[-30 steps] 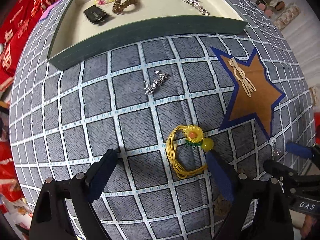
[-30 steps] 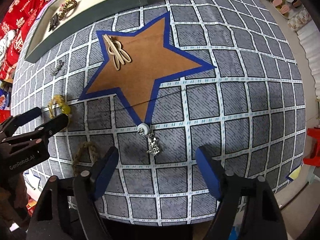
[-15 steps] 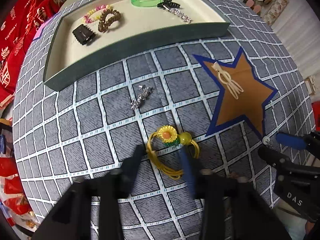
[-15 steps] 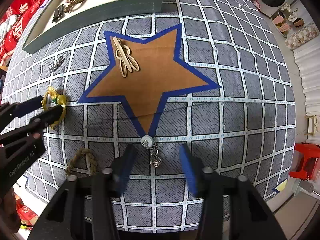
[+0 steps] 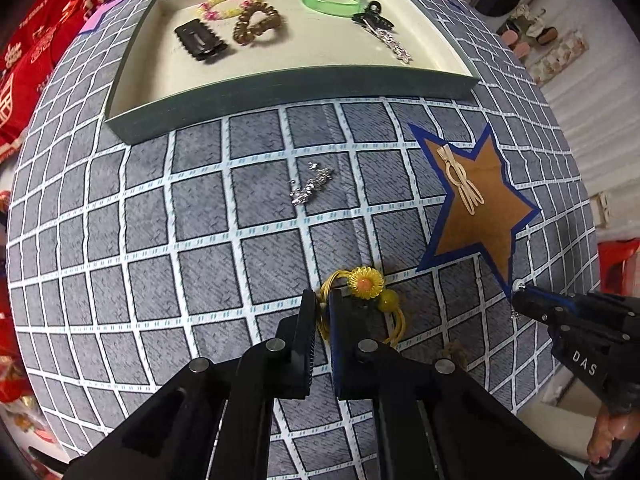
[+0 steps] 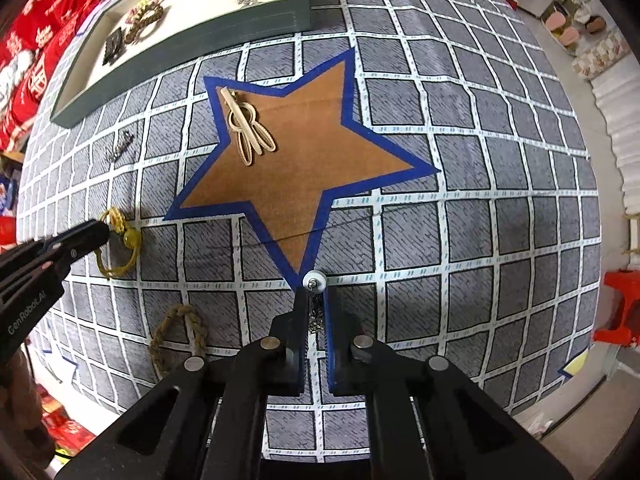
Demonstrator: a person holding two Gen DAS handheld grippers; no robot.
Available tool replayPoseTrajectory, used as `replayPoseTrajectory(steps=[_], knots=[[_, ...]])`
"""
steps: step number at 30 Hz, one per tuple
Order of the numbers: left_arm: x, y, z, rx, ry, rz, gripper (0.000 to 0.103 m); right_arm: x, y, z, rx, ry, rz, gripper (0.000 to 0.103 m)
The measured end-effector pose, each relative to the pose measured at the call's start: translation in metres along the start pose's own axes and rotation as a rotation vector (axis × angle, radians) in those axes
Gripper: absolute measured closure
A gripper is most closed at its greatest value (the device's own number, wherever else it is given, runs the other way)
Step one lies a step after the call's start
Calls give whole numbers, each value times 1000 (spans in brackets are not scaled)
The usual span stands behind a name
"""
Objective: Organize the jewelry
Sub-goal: 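Grasp the yellow sunflower hair tie with the left gripper while the right gripper grasps the silver charm, then carry the sunflower hair tie and silver charm over the tray with both grippers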
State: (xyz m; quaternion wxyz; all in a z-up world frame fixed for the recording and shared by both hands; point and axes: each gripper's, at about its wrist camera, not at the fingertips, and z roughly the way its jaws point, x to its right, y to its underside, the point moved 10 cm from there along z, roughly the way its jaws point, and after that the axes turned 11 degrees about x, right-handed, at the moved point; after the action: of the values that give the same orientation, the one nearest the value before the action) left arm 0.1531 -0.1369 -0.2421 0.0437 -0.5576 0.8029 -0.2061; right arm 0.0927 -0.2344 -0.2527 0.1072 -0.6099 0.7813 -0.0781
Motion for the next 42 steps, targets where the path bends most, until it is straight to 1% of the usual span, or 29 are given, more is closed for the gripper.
replayPoseTrajectory(steps=[4, 5, 7, 13, 15, 18, 23, 27, 30, 32, 33, 37, 39, 40, 41, 42], knots=[[6, -7, 1, 4, 9, -15, 88, 4, -4, -6, 2, -28, 31, 96], [0, -7, 1, 7, 12, -16, 88, 5, -5, -8, 3, -32, 35, 96], [-2, -9, -2, 11, 15, -18, 88, 12, -7, -12, 7, -47, 43, 96], [4, -22, -21, 25, 24, -28, 88, 21, -12, -30, 25, -87, 56, 96], [-1, -22, -28, 27, 25, -33, 88, 15, -15, -34, 29, -91, 57, 96], [-19, -13, -35, 31, 26, -40, 88, 12, -15, -34, 31, -101, 69, 96], [-28, -12, -45, 34, 26, -46, 88, 24, -18, -38, 30, -114, 69, 96], [-26, -12, -44, 34, 27, -46, 88, 30, -11, -31, 21, -110, 59, 96], [-26, -13, -45, 34, 27, -46, 88, 28, -6, -27, 10, -131, 65, 96], [-26, -13, -46, 33, 27, -45, 88, 28, -6, -25, 3, -122, 53, 96], [-27, -13, -46, 32, 27, -44, 88, 22, -1, -20, 4, -115, 47, 96], [-26, -13, -47, 29, 26, -40, 88, 25, 1, -9, -17, -94, 32, 95], [-26, -14, -47, 27, 26, -40, 88, 28, -1, -9, -7, -82, 17, 93], [-25, -14, -46, 27, 26, -40, 88, 31, -1, -9, -7, -82, 12, 90], [-25, -14, -46, 26, 26, -39, 88, 31, -1, -9, -5, -84, 8, 83], [-26, -14, -46, 26, 25, -40, 88, 30, -1, -9, -7, -80, 4, 79]])
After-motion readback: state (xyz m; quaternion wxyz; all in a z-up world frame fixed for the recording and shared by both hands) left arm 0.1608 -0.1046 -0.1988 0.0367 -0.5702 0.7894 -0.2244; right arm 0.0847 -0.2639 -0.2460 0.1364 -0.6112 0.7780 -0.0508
